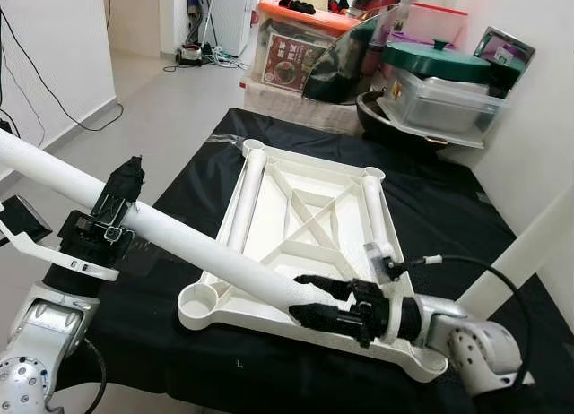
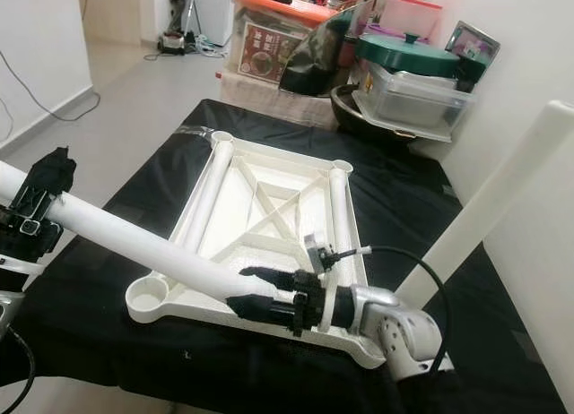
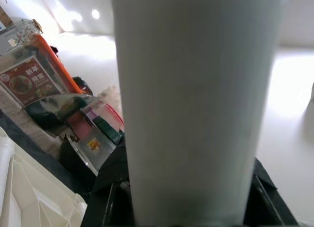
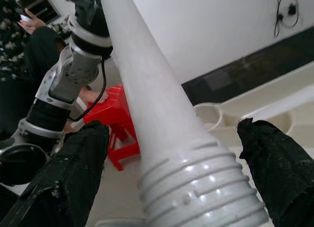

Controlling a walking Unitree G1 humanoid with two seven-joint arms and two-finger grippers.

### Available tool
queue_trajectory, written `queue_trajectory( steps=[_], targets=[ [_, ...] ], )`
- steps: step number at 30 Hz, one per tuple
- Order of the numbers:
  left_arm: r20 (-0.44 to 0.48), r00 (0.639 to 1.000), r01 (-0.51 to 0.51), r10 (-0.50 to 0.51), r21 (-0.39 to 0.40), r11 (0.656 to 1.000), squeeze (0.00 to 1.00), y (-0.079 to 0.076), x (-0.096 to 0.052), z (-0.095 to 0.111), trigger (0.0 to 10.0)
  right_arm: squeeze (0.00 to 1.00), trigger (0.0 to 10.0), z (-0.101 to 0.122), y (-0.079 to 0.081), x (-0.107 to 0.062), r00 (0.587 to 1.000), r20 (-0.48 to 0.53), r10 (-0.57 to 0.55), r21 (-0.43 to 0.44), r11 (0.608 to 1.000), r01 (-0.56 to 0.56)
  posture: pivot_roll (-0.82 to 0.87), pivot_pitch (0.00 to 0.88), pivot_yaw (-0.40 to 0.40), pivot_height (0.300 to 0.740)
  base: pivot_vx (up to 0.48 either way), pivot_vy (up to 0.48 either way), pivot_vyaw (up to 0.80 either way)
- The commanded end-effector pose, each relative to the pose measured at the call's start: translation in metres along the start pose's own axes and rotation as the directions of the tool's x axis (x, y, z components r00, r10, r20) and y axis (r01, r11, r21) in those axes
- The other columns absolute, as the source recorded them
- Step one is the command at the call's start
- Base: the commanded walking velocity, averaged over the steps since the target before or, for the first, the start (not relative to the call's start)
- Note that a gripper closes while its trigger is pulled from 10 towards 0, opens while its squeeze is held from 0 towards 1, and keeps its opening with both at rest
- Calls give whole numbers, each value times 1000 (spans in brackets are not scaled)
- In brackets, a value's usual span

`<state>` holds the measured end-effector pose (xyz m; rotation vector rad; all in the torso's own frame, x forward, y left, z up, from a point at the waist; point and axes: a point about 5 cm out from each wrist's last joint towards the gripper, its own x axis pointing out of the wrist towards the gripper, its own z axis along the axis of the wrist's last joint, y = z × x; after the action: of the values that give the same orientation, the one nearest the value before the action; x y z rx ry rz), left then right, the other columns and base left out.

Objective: Building children table

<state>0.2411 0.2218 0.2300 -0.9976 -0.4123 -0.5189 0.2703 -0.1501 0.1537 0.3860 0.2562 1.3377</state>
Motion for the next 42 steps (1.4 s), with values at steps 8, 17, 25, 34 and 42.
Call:
queue_trajectory(
  steps=[8,17,25,34,42],
  targets=[
    [-154,986,61,-60,5,998,0,-9,4,-25,0,1000,10000,49,5,15,997,-73,11,-334,942,-35,140,0,-175,740,0,0,0],
    [-199,977,79,-73,20,997,0,-11,9,-32,0,1000,10000,63,16,44,976,-217,12,-490,863,-120,138,0,-175,740,0,0,0],
    [-251,964,101,-87,46,994,0,-12,13,-43,0,592,10000,49,8,66,915,-381,-134,-431,901,-47,133,0,-182,740,0,0,0],
    [-271,958,110,-90,58,992,0,-14,14,-49,0,0,10000,41,7,76,878,-453,-156,-401,915,-44,129,0,-187,740,0,0,0],
    [-290,953,115,-89,75,991,0,-12,16,-58,0,0,10000,26,24,97,848,-522,-90,-304,949,-86,123,0,-185,740,0,0,0]
  ],
)
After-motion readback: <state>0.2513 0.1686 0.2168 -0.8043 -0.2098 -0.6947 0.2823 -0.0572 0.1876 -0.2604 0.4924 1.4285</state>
